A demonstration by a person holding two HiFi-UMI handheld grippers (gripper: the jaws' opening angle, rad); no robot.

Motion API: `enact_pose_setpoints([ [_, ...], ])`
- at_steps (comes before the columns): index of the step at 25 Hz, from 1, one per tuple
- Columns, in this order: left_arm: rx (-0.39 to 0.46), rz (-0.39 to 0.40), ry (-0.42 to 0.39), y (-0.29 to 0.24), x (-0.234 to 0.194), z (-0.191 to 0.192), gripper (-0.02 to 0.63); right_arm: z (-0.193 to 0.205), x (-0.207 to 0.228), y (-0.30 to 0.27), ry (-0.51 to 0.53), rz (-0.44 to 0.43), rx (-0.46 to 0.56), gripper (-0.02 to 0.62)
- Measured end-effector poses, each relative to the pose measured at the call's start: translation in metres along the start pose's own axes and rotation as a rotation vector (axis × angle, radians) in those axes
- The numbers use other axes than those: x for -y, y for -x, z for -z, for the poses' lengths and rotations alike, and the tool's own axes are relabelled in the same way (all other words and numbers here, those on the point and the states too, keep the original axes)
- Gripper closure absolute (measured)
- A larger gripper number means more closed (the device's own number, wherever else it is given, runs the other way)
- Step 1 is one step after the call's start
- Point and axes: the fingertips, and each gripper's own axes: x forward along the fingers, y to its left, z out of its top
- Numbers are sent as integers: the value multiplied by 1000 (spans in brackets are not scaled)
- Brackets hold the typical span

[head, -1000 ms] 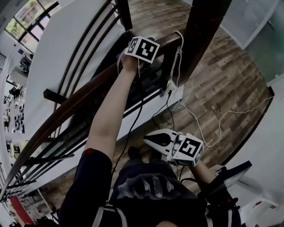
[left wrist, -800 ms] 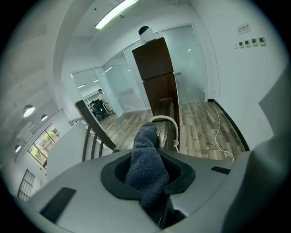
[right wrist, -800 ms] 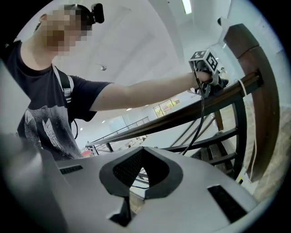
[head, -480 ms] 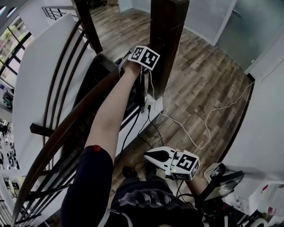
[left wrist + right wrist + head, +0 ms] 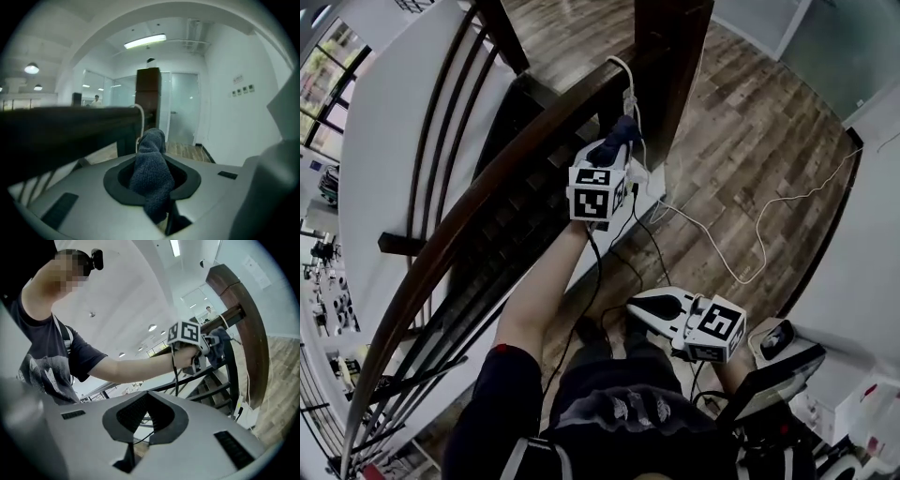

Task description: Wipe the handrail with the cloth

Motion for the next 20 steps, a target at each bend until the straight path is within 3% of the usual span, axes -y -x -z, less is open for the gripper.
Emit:
enact_pose_setpoints([
  [2, -14, -54, 115, -17, -24, 30, 514, 6, 0, -2, 19, 2, -6, 591],
  [4, -56, -117, 173, -41, -49, 48, 514, 14, 3, -1, 26, 19, -14, 592],
  [7, -112, -188, 237, -76, -84, 59, 514, 30, 10, 4, -45, 63, -30, 592],
  [10, -156, -247, 253, -95, -100, 77, 514, 56, 16, 16, -104, 110, -63, 592],
  [15, -146, -314, 240, -107, -99, 93, 514, 73, 20, 40, -129, 168, -71, 592],
  [17, -173, -302, 218, -103, -91, 92, 515, 75, 18, 48, -129, 172, -72, 592],
  [20, -279, -241, 183, -101, -90, 99, 514, 67, 13, 41, -128, 164, -79, 592],
])
